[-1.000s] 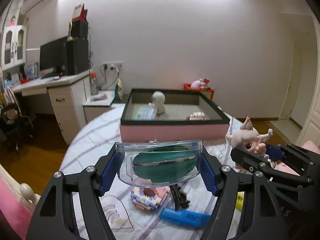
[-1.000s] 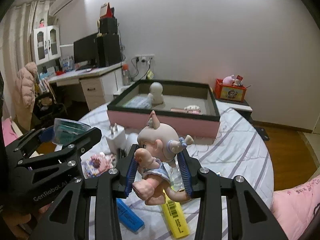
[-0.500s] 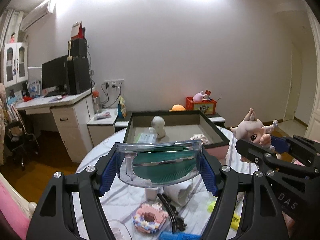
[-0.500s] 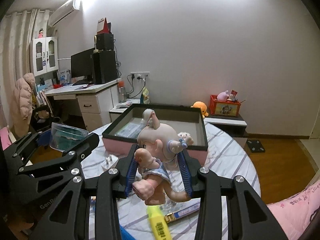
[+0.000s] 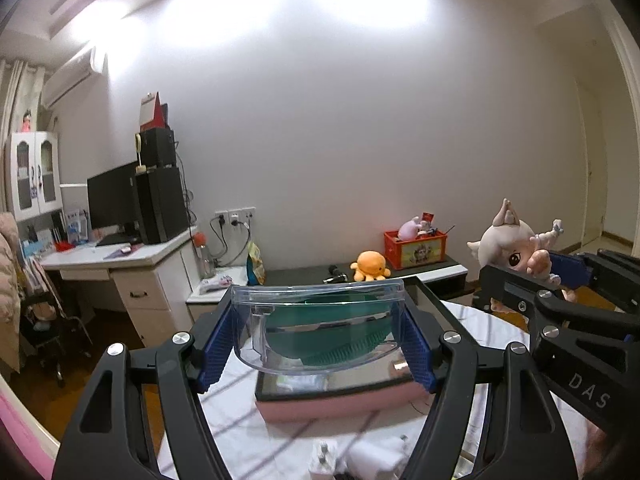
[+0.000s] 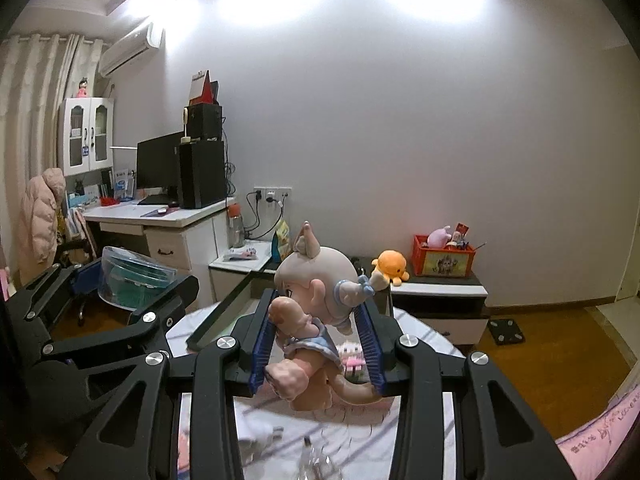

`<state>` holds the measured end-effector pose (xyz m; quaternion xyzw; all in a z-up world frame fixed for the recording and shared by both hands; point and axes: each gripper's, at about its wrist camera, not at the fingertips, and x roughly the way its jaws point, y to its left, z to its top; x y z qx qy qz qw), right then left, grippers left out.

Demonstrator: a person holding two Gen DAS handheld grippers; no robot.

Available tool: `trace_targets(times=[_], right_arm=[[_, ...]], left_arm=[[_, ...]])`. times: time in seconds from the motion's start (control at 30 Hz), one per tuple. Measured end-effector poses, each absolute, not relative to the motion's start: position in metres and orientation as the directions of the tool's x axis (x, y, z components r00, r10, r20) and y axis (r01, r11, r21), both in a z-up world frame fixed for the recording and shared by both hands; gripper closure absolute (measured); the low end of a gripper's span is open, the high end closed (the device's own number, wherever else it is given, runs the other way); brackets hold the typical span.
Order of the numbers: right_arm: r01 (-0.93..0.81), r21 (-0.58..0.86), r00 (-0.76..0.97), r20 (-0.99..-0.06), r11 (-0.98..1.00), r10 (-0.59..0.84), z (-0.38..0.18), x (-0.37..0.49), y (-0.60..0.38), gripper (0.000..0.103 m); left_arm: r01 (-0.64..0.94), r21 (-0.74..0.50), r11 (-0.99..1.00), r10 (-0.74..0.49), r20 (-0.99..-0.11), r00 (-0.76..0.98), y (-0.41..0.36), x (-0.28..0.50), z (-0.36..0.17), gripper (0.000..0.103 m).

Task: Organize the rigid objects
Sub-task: 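Lower both held items into the pink box tray and open both grippers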

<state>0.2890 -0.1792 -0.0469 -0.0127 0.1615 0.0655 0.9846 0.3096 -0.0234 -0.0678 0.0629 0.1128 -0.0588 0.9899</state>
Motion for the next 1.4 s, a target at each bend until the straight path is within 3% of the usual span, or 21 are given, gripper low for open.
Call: trace_targets(times=[0.23,0.43,0.63,0.87,1.0,1.1,1.17,1.2,1.4], right_arm=[[-0.131,-0.023,0.925,-0.363,0.991,0.113,-0.061,0.341,-0.177,0.063],[-0.127,-0.004,0.866,-0.488,0.992,0.109,-0.1,0.406,-0.184,0.063],[-0.153,0.037,0.769,-0.623,0.987,0.143,-0.141,0.455,-0.19,0.063],[-0.148,0.08,0.709,-0.687,0.986,0.162,-0.169,0.477,-0.197,0.062],[-0.129,0.095,0.717,-0.679,0.987,0.158,-0.167,0.476,-0.203,0.061],[-0.094,0.07,0.733,-0.67,0.993,0.116,-0.157,0.47,-0.205,0.047],[-0.06,0.057,0.764,-0.64,0.997,0.082,-0.144,0.459,-0.208,0.028],[-0.045,0.056,0.776,-0.626,0.997,0.07,-0.137,0.453,-0.211,0.023],[-0.102,0.078,0.828,-0.547,0.992,0.128,-0.099,0.403,-0.203,0.016]], left_arm=[[0.141,0.138,0.98,-0.092,-0.31,0.946,-0.033,0.376,-0.089,0.03],[0.17,0.151,0.974,-0.079,-0.479,0.874,-0.043,0.444,-0.126,0.03],[0.182,0.161,0.97,-0.053,-0.591,0.805,-0.047,0.48,-0.16,0.03],[0.239,0.201,0.95,-0.053,-0.652,0.757,-0.056,0.493,-0.168,0.029],[0.228,0.227,0.947,-0.038,-0.626,0.779,-0.058,0.488,-0.162,0.024],[0.199,0.211,0.957,-0.037,-0.594,0.803,-0.048,0.476,-0.15,0.013],[0.179,0.182,0.967,-0.044,-0.57,0.821,-0.037,0.465,-0.138,0.005],[0.164,0.17,0.972,-0.045,-0.547,0.836,-0.032,0.456,-0.13,0.002],[0.109,0.154,0.982,-0.029,-0.446,0.894,-0.01,0.395,-0.098,0.001]])
